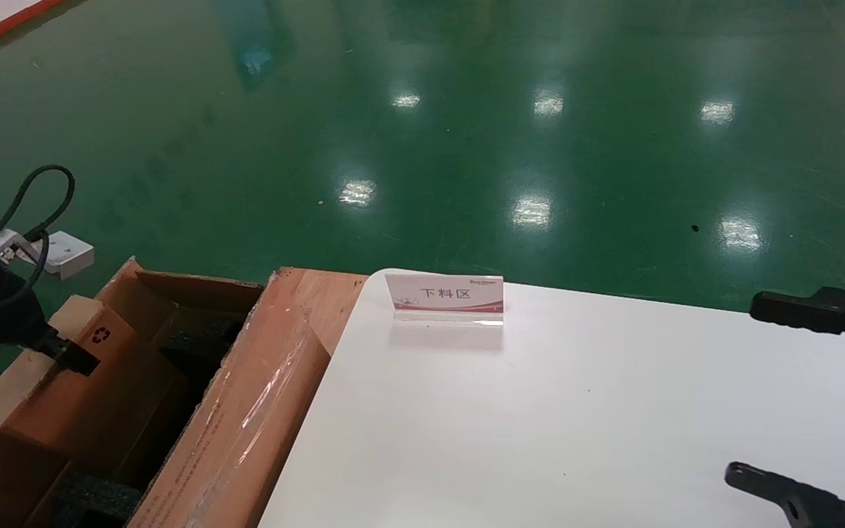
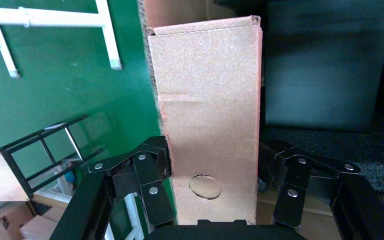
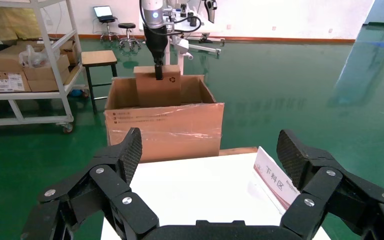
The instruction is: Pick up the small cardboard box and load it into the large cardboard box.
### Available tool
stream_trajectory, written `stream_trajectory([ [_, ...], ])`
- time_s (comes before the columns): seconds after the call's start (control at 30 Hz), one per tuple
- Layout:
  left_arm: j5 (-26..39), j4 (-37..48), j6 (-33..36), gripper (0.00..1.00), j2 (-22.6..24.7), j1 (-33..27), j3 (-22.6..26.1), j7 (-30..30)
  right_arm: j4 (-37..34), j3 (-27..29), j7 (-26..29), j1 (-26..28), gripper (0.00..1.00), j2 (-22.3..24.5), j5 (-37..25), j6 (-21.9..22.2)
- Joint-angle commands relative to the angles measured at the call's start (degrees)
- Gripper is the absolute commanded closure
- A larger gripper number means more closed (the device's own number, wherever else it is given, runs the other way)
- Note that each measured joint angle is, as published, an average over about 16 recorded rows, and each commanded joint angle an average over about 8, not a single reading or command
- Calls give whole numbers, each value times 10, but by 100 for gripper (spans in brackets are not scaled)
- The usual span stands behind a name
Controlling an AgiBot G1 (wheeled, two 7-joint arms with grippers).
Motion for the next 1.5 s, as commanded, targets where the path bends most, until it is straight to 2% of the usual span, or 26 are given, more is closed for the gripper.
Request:
stream_trajectory([
  [0.03, -2, 7, -5, 100, 1, 10, 0, 2, 0, 0, 0, 0, 0, 0, 0, 0],
  [0.23, -13, 23, -8, 100, 3, 31, 0, 10, 0, 0, 0, 0, 0, 0, 0, 0],
  [0.3, -16, 27, -7, 92, 3, 36, 0, 12, 0, 0, 0, 0, 0, 0, 0, 0],
  [0.5, -25, 38, -6, 20, 5, 47, -1, 15, 0, -1, 0, 0, 0, 0, 0, 0],
  [0.57, -27, 40, -6, 2, 6, 49, -1, 16, 0, -1, 0, 0, 0, 0, 0, 0],
  [0.6, -27, 40, -5, 0, 6, 49, -1, 16, 0, -1, 0, 0, 0, 0, 0, 0],
  [1.5, -21, 34, -4, 0, 4, 43, 0, 15, 0, 0, 0, 0, 0, 0, 0, 0],
])
